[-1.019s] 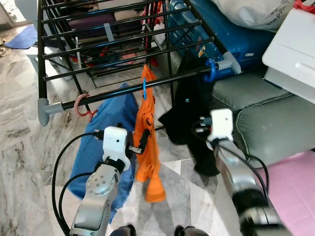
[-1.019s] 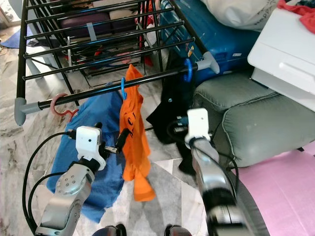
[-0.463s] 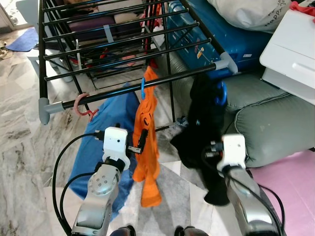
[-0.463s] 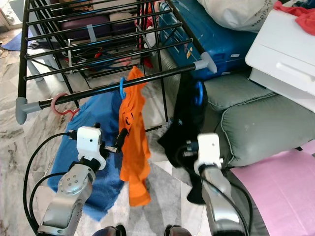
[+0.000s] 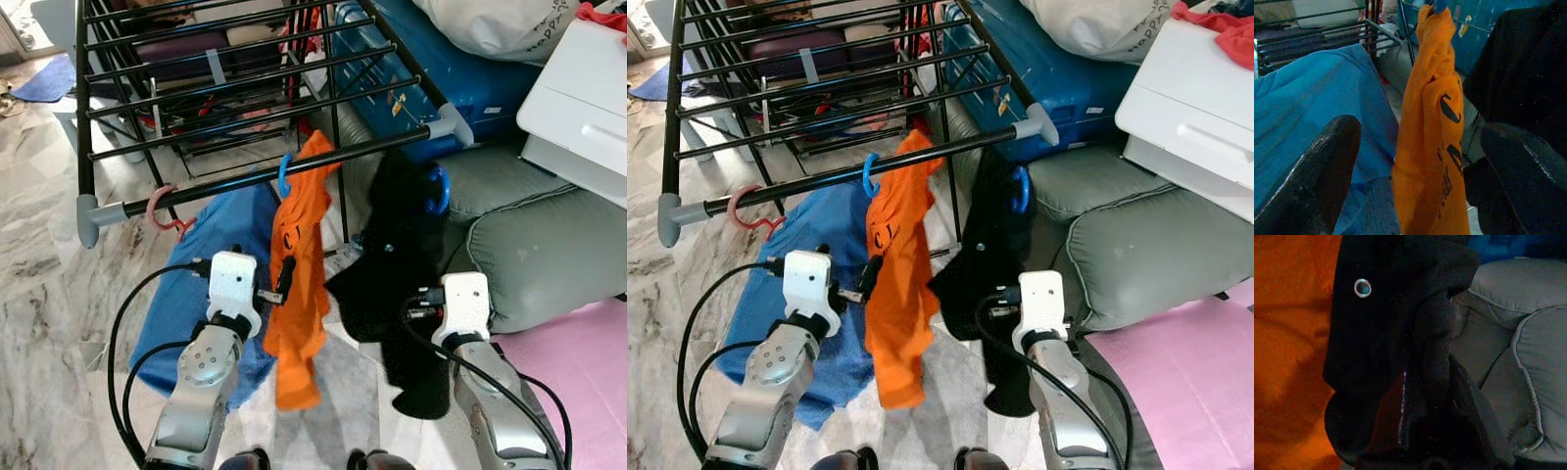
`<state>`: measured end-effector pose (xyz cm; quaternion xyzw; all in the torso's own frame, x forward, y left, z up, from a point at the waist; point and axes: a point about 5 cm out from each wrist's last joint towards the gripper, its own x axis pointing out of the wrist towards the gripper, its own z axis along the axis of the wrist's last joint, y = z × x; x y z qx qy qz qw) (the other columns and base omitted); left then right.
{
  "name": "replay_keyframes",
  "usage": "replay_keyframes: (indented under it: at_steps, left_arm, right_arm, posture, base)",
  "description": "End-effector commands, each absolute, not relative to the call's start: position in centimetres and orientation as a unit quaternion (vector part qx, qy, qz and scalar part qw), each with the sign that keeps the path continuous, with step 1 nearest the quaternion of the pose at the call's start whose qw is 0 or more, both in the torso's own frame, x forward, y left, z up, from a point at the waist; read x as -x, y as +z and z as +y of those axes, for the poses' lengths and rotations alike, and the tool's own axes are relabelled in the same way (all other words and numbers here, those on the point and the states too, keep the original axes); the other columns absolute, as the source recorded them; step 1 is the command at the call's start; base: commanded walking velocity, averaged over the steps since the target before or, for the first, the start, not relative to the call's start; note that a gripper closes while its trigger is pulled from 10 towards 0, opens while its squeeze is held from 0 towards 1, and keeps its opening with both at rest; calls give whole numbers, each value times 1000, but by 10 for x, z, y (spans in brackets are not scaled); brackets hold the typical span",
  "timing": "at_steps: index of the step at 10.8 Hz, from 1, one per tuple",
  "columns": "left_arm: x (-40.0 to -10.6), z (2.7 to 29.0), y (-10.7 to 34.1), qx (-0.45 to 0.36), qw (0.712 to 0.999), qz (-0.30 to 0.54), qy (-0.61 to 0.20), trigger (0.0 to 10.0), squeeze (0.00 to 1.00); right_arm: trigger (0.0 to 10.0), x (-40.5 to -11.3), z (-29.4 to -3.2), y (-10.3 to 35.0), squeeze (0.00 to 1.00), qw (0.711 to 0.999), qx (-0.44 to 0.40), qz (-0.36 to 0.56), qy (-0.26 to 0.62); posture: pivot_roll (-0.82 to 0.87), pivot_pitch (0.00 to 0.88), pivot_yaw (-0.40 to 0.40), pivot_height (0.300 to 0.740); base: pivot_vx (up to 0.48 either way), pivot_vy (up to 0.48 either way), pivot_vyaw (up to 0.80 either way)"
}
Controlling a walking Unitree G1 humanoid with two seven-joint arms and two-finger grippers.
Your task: Hang hanger
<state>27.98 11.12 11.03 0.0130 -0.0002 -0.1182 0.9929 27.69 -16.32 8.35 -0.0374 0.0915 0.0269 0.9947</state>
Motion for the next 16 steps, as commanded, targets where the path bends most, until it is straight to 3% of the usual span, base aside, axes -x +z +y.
replay_keyframes:
  at_steps: [1, 16]
  left_arm:
    - [-278, 114, 105, -18, 994, 10, -109, 10000, 0]
    - [-282, 115, 102, -18, 995, 20, -97, 10000, 0]
  right_arm:
    - [10000, -279, -159, 95, 0, 997, 34, 69, 32]
    - [10000, -287, -157, 100, 0, 996, 40, 68, 34]
  posture:
    - [-85, 144, 30, 740]
    - [-89, 146, 30, 740]
  base:
    - [-277, 0, 0]
    - [-325, 0, 0]
